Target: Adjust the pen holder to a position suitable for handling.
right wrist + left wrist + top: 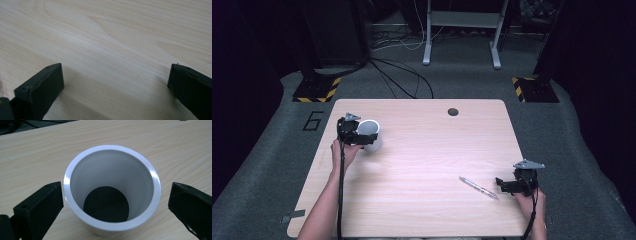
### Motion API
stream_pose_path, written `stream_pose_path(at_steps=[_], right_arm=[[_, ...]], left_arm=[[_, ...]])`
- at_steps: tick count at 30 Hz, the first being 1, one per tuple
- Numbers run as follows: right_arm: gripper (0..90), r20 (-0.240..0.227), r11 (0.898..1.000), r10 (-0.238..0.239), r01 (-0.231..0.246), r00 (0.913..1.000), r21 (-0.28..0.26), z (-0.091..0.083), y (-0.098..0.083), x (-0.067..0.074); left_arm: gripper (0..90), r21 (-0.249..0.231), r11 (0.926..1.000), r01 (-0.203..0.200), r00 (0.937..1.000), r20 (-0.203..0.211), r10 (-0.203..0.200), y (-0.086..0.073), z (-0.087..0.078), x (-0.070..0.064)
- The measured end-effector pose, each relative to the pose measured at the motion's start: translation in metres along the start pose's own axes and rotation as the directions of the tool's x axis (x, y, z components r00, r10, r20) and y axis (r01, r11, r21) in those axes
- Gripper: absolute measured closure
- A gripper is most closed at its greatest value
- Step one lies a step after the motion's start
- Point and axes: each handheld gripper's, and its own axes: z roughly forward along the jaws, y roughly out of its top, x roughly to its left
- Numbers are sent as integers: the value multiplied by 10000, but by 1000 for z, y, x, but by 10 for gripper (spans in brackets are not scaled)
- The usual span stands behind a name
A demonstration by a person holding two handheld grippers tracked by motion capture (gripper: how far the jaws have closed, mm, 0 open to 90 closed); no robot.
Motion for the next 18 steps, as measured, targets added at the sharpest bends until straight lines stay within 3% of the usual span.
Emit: stream_pose_path(at_steps=[6, 7, 18], right_arm=[[0, 8, 10000, -9, 9, 10000, -9, 0, 0, 0], [0, 5, 10000, -2, 2, 10000, -5, 0, 0, 0], [0, 13, 10000, -6, 6, 10000, -5, 0, 0, 0]], left_arm=[[0, -1, 10000, -46, 9999, -137, 46, 7, 11, -1], [2, 54, 9996, -262, 9995, -200, 263, 7, 13, -2], [39, 472, 9984, -319, 9983, -470, 341, 2, 28, -3]])
